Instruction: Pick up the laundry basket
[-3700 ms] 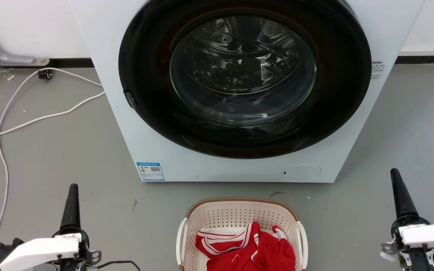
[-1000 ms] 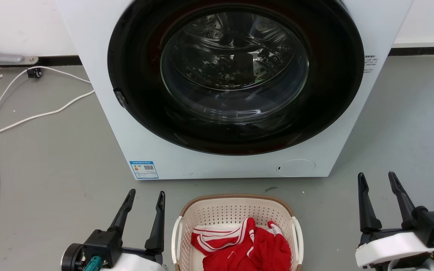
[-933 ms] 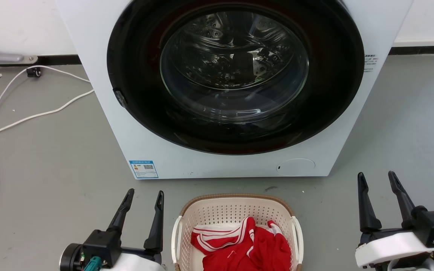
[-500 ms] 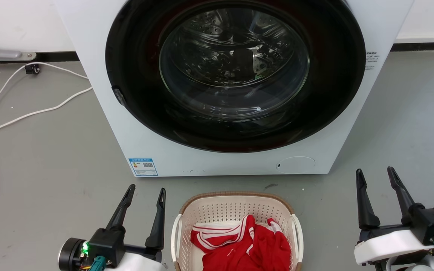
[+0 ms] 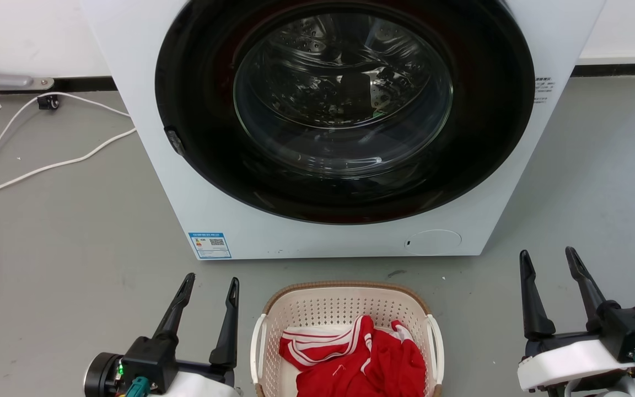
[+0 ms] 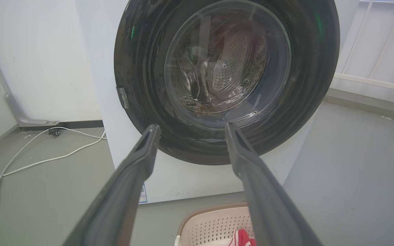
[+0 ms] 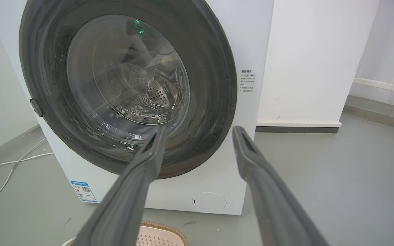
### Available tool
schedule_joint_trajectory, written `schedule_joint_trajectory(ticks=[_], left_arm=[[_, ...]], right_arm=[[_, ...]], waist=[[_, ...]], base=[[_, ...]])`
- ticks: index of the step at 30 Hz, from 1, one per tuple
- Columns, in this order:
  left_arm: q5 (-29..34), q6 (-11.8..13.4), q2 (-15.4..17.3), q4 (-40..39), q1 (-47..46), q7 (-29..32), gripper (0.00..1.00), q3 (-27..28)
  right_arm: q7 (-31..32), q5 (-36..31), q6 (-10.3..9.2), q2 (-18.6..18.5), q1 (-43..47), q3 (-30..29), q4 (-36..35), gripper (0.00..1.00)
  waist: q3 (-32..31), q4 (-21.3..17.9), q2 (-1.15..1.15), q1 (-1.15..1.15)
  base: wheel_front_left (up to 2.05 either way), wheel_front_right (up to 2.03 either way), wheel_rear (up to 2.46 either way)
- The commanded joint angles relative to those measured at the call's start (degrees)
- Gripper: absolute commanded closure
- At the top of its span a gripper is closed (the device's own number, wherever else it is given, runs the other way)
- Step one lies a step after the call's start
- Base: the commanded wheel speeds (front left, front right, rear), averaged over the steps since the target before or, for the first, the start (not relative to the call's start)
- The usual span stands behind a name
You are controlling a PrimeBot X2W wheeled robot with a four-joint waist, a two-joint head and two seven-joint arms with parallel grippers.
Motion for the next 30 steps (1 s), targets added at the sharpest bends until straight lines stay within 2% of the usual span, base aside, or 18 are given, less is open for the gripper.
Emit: schedule_joint_trajectory(ticks=[1,12,21,30], left_arm=[[-0.2,-0.2,-0.1,0.2,0.0,-0.2,0.0,0.0],[-0.8,0.0,-0.1,1.8,-2.1,-0.2,0.0,0.7],[-0.3,-0.5,0.2,6.1,-8.6,-0.1,0.0,2.1],[-1.4,-0.7,2.7,14.8,-19.6,-0.2,0.0,2.9]], right_arm=[[-0.2,0.1,-0.02,0.1,-0.1,0.0,0.0,0.0],[-0.2,0.0,-0.02,0.1,-2.6,0.1,0.8,0.0],[-0.2,0.4,-0.02,0.1,-8.9,0.4,3.0,0.0],[-0.2,-0.3,-0.02,0.1,-17.1,1.9,7.9,0.0]], waist=[[0.1,0.0,0.0,0.0],[4.6,-0.4,0.0,0.0],[14.7,-0.7,0.0,0.0],[27.2,-1.3,0.0,0.0]], base=[[0.0,0.0,0.0],[0.0,0.0,0.0],[0.0,0.0,0.0],[0.0,0.0,0.0]])
